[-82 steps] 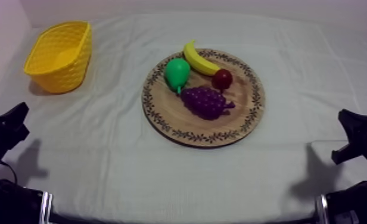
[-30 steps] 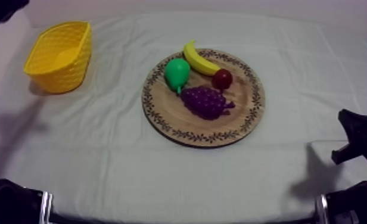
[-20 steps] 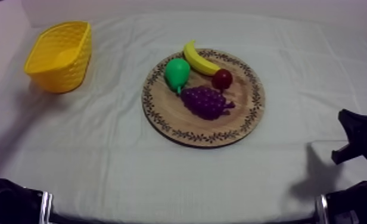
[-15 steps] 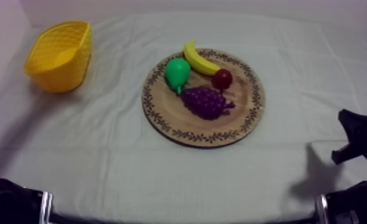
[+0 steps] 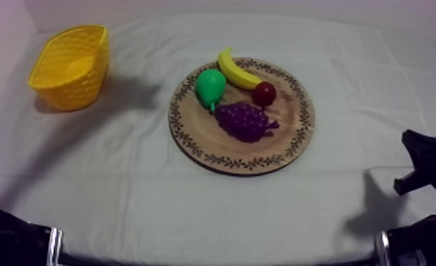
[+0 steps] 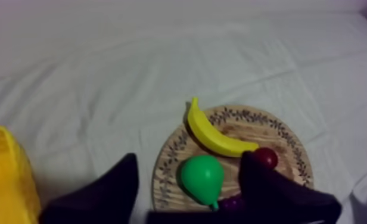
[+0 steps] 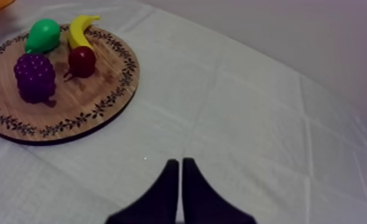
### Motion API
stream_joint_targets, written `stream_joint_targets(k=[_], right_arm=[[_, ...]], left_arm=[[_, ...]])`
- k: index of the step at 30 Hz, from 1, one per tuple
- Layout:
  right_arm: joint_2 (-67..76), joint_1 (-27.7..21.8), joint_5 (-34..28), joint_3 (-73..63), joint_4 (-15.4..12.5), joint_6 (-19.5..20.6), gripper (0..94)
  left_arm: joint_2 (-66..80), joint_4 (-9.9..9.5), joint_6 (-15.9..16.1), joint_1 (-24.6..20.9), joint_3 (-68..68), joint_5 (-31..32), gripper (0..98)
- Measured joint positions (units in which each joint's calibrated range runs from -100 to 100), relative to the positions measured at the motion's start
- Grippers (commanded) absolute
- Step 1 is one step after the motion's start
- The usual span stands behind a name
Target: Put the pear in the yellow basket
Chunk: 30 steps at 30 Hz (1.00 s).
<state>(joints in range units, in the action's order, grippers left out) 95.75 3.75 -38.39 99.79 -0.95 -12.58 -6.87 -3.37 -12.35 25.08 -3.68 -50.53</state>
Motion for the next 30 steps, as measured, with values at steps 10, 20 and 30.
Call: stream_joint_targets(k=[10,20,30], right_arm=[[0.0,0.0,0.0,0.0,0.0,0.0,0.3],[0.0,0.0,0.0,0.0,0.0,0.0,0.3],[0.0,0.0,0.0,0.0,0.0,0.0,0.3]], left_arm=[[-12.3,1.53,-3.4,2.6,7.0,-4.3,95.8],[-23.5,5.36,-3.2,3.1,7.7,-3.0,96.1],[-34.2,7.55,-1.7,3.2,13.0,-3.5,94.4]])
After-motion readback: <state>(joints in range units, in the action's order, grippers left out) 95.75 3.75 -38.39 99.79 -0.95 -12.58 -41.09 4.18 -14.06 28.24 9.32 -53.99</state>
